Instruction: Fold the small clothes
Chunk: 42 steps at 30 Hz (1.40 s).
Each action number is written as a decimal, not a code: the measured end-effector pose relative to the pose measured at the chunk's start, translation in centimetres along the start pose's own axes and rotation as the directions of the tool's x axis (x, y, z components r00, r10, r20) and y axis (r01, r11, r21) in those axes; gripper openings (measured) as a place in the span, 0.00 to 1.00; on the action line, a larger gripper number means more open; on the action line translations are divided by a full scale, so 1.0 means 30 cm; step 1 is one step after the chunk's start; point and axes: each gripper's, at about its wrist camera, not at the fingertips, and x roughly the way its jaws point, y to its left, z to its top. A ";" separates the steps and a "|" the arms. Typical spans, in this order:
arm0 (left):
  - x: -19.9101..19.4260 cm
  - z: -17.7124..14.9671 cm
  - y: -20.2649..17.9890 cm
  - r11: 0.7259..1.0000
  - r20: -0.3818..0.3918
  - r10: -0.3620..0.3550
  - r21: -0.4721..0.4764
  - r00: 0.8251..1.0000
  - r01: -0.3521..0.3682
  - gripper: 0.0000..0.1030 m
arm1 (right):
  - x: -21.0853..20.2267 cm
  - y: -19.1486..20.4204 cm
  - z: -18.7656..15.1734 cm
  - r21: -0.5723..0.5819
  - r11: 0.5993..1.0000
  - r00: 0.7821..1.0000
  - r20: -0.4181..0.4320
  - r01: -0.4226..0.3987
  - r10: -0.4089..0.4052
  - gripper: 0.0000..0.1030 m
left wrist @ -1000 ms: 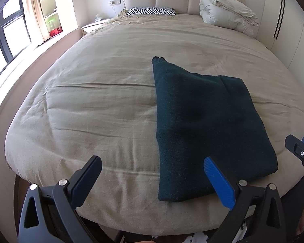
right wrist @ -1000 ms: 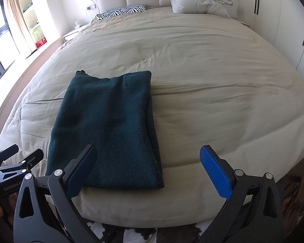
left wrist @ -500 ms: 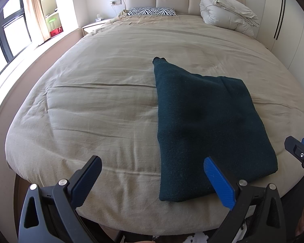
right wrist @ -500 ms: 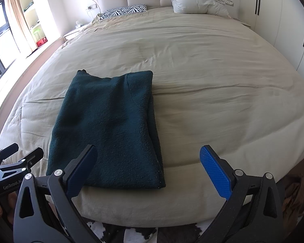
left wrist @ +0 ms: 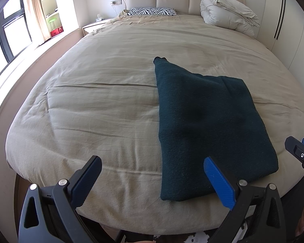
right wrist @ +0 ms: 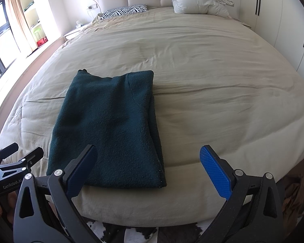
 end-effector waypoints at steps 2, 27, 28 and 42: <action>0.000 0.000 0.000 1.000 0.000 0.001 0.001 1.000 -0.001 1.00 | 0.000 0.000 0.000 0.000 1.000 1.000 0.001 0.000 0.000 1.00; -0.001 -0.011 0.004 1.000 -0.005 0.001 -0.002 1.000 -0.001 1.00 | 0.002 0.004 -0.005 0.003 1.000 1.000 -0.003 -0.002 0.002 1.00; -0.002 -0.011 0.004 1.000 -0.005 0.001 -0.002 1.000 -0.001 1.00 | 0.002 0.003 -0.004 0.003 1.000 1.000 -0.004 -0.002 0.002 1.00; 0.008 -0.016 0.007 1.000 -0.014 -0.007 0.002 1.000 0.007 1.00 | 0.005 0.002 -0.009 0.003 1.000 1.000 -0.005 -0.004 0.004 1.00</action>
